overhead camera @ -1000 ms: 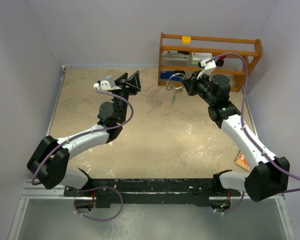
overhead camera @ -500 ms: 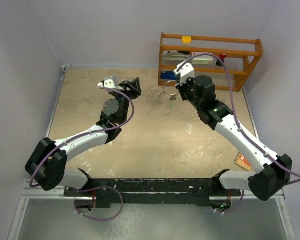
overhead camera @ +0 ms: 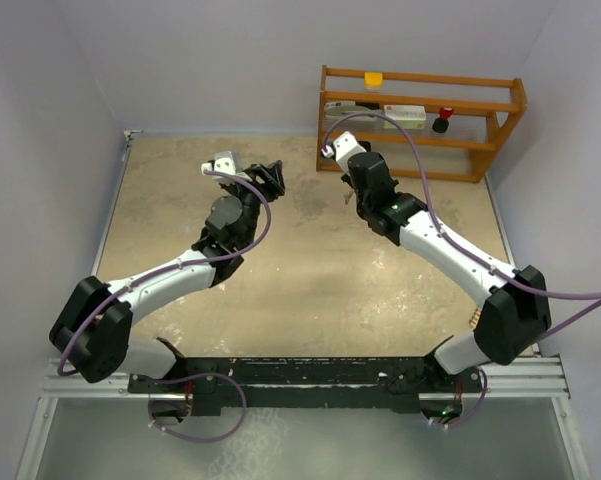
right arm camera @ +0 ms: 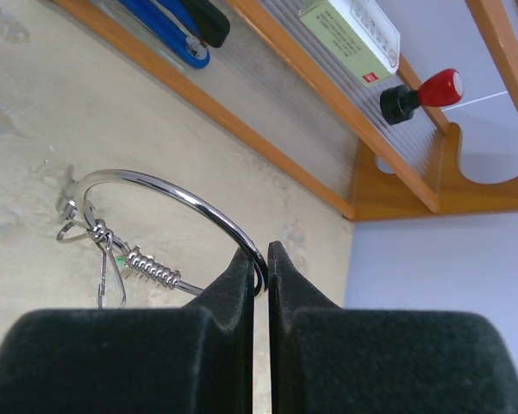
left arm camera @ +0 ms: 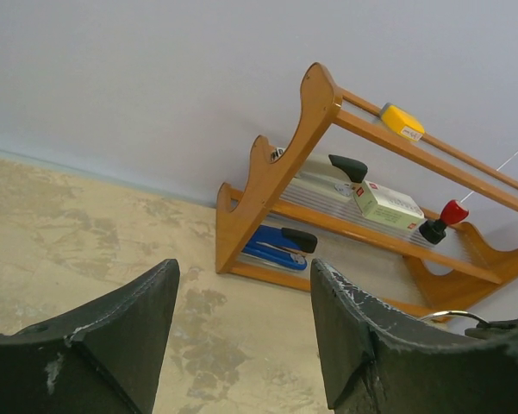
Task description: Put the keys on the keyring
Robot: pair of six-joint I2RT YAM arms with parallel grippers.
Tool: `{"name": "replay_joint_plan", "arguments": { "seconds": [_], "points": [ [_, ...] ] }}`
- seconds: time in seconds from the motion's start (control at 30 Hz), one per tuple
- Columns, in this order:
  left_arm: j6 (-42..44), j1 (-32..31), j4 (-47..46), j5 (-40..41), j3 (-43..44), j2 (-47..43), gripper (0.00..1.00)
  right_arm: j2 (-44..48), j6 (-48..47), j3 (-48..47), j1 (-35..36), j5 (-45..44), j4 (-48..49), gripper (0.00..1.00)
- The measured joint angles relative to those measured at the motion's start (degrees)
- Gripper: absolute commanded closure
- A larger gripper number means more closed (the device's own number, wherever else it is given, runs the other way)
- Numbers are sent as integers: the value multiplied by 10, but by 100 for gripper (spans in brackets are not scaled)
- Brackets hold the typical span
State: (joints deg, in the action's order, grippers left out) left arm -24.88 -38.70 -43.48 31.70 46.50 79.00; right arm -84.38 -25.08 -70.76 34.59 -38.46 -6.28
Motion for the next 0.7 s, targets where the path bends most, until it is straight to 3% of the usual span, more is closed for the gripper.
{"name": "replay_joint_plan", "arguments": {
  "seconds": [0.23,0.4,0.7],
  "points": [
    [0,0,4,-5,0,-1,40,-4,17,-23,0,14,-51,100],
    [0,0,7,-10,0,-1,40,-52,42,-104,2,-18,-102,100],
    [0,0,16,-12,3,-3,40,-99,67,-123,2,-121,-151,100]
  ]
}}
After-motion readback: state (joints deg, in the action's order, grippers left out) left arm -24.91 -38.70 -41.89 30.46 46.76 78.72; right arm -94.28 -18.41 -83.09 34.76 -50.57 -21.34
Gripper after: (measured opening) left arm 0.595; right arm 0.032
